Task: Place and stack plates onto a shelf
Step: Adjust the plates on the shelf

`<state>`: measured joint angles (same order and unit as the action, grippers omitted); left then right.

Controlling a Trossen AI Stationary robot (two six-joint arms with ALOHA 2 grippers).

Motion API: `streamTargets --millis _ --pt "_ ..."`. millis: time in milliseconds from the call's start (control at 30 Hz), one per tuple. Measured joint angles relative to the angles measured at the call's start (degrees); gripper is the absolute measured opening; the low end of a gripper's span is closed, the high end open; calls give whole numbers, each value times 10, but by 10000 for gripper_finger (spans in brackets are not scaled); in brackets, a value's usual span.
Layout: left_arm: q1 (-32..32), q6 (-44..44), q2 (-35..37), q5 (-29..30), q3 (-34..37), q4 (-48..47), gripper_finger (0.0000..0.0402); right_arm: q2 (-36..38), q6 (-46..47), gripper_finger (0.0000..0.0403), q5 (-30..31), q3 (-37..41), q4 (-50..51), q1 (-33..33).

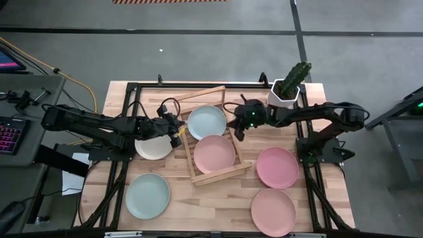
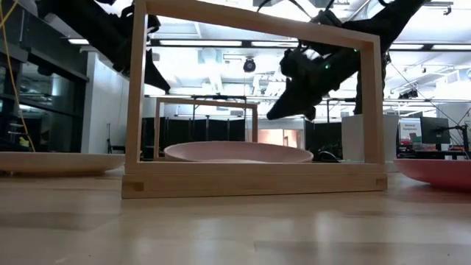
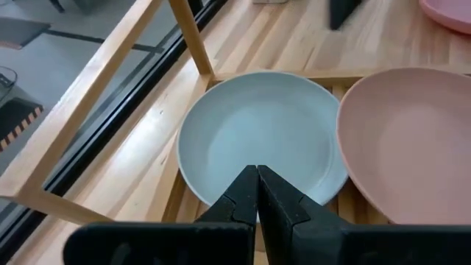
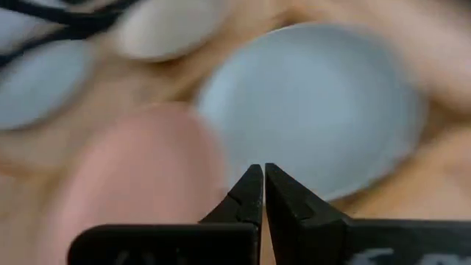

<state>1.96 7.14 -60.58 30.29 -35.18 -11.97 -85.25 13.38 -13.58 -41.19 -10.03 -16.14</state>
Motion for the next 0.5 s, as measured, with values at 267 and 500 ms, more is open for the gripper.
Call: streamTargets --millis 267,500 --pt "0 12 0 -4 0 0 0 -16 26 71 -14 1 62 35" --pt "0 8 0 -6 0 0 0 -29 62 157 11 1 116 46"
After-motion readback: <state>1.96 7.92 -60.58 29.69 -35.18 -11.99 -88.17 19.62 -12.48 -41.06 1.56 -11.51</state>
